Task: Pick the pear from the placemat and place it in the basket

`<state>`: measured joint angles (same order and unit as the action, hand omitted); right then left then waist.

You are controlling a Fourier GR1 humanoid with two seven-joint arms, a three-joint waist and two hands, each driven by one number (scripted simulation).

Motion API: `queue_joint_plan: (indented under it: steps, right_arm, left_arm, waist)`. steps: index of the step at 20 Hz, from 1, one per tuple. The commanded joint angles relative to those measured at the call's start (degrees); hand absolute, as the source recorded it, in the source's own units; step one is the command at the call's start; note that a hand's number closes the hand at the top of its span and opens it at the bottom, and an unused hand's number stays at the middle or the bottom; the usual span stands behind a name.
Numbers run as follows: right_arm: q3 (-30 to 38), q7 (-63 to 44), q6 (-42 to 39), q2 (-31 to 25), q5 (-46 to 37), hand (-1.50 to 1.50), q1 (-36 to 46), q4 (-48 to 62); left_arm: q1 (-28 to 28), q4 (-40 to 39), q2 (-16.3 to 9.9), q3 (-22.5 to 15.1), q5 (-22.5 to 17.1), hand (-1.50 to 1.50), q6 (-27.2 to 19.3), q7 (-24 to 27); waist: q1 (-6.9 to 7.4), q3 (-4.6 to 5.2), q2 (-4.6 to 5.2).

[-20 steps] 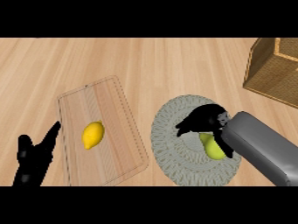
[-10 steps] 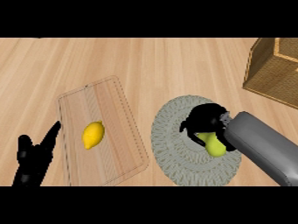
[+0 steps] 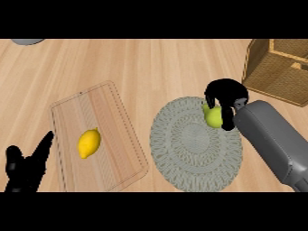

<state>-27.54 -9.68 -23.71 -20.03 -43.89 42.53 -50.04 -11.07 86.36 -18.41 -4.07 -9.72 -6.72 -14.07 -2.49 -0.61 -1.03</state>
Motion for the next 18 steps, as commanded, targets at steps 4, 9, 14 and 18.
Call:
queue_joint_plan:
  steps: [4, 9, 14, 18]
  right_arm:
    - [10.5, -30.7, 19.3, 10.8, -2.8, 1.50, 4.4, -0.9]
    - [21.8, -32.8, 40.2, 17.0, 1.8, 1.50, 7.7, -10.7]
    - [23.4, -39.0, 48.8, 14.5, -5.8, 1.50, 13.0, -16.0]
    - [23.4, -47.1, 45.8, 12.0, -10.7, 1.50, 13.6, -21.9]
  left_arm:
    - [0.4, -2.6, 1.1, -1.0, 0.0, 0.00, 0.8, -0.4]
    - [-0.9, -2.1, 1.1, -1.3, 0.0, 0.00, 1.0, -0.8]
    - [2.0, -1.9, 0.6, -0.6, -0.5, 0.00, 1.6, -3.0]
    - [0.7, -2.0, 0.5, 0.0, -1.8, 0.00, 3.3, -2.8]
  waist:
    - [0.95, 0.73, 0.63]
    - [0.64, 0.52, 0.36]
    - [1.46, 0.64, 0.73]
    - [1.53, 0.64, 0.61]
